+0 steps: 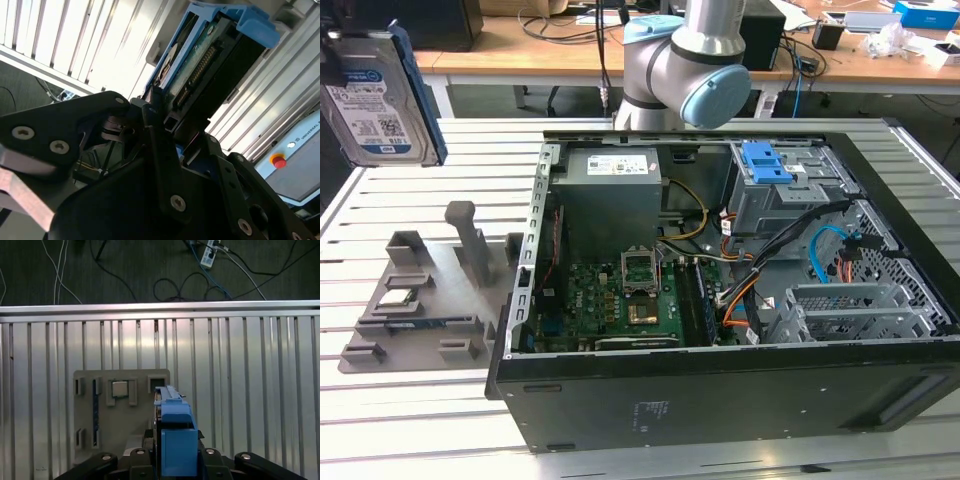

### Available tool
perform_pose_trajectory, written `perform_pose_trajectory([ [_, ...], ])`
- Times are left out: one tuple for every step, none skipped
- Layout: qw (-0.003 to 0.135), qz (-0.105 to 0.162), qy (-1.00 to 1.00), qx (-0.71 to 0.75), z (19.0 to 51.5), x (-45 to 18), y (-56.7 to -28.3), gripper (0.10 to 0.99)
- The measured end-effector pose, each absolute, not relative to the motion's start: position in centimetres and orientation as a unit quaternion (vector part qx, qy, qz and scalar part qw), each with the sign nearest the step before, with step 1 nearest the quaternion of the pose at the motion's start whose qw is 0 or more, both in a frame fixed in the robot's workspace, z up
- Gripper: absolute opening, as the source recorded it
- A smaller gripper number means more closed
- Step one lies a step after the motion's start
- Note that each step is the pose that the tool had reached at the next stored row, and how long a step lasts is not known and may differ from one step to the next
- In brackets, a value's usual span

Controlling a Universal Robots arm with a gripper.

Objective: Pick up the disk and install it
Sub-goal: 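Pick up the disk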

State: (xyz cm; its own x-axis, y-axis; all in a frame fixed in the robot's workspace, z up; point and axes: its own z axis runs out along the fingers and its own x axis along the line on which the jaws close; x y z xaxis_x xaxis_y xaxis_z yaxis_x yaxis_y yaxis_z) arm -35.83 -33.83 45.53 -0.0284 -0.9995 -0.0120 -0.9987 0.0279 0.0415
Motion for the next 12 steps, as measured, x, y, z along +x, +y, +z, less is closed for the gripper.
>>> perform_pose_trajectory([
  [0.01, -0.019, -0.717, 0.697, 45.9, -35.8, -33.8, 0.365],
  [0.01, -0.019, -0.717, 0.697, 46.2, -35.8, -33.8, 0.365],
  [0.01, -0.019, -0.717, 0.697, 46.5, -35.8, -33.8, 0.365],
  [0.01, -0.019, -0.717, 0.697, 46.7, -35.8, -33.8, 0.365],
  [0.01, -0.019, -0.717, 0.697, 46.9, -35.8, -33.8, 0.365],
  [0.01, -0.019, -0.717, 0.697, 47.2, -35.8, -33.8, 0.365],
  [0.01, -0.019, -0.717, 0.697, 47.4, -35.8, -33.8, 0.365],
  [0.01, -0.019, -0.717, 0.697, 47.7, -35.8, -33.8, 0.365],
  [0.01, -0.019, -0.717, 0.697, 47.9, -35.8, -33.8, 0.365],
  [0.01, -0.019, -0.717, 0.697, 48.1, -35.8, -33.8, 0.365],
  [0.01, -0.019, -0.717, 0.697, 48.5, -35.8, -33.7, 0.365],
  [0.01, -0.019, -0.717, 0.697, 48.7, -35.8, -33.7, 0.365],
])
